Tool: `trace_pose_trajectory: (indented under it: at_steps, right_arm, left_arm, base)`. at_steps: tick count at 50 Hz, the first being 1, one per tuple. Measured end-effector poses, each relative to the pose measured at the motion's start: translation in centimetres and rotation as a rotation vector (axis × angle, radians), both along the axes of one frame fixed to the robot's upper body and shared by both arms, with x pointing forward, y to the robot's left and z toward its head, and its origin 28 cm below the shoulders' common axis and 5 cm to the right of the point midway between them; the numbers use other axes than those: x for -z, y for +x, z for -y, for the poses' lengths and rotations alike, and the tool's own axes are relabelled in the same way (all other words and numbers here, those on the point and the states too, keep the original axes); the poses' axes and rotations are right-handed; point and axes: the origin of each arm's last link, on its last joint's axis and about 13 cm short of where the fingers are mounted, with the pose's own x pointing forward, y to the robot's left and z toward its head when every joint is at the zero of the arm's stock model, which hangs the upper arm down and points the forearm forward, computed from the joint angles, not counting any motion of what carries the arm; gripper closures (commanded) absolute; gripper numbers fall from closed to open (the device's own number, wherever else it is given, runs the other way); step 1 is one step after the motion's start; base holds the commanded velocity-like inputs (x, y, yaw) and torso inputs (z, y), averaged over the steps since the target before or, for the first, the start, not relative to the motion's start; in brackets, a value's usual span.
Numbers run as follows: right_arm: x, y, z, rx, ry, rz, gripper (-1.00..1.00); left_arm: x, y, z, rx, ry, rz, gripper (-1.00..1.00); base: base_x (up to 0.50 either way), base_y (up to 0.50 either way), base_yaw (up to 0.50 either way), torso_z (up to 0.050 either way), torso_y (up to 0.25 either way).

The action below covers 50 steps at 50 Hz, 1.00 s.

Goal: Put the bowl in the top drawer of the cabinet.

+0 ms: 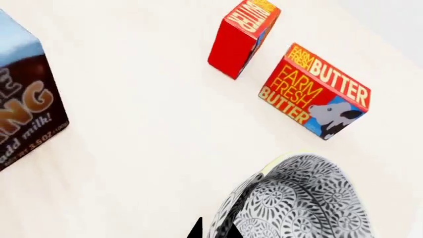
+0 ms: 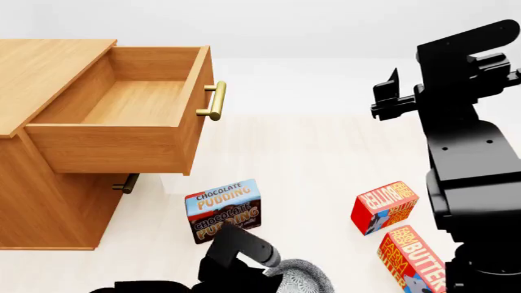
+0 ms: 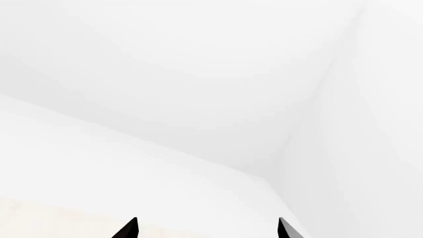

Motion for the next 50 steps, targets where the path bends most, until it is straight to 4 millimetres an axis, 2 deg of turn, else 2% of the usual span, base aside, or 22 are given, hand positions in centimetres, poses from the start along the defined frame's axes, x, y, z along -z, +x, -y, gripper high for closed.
trace_pose_trajectory:
  at_steps: [9,50]
  right_arm:
    - [-0.1,-0.1,0.1,0.001,0.0,0.002,-1.0]
    - [0.6,-0.4,-0.2,-0.019,0.01,-0.004,-1.0]
  left_arm:
    - [-2.5,1.0,-0.9,-0.081,-0.074,0.052,1.0]
    - [-18.4,5.8,-5.1,-0.397,-0.301,0.311,1.0]
  base:
    - [0.0,0.0,0.0,0.0,0.0]
    - [0.0,0.0,0.0,0.0,0.0]
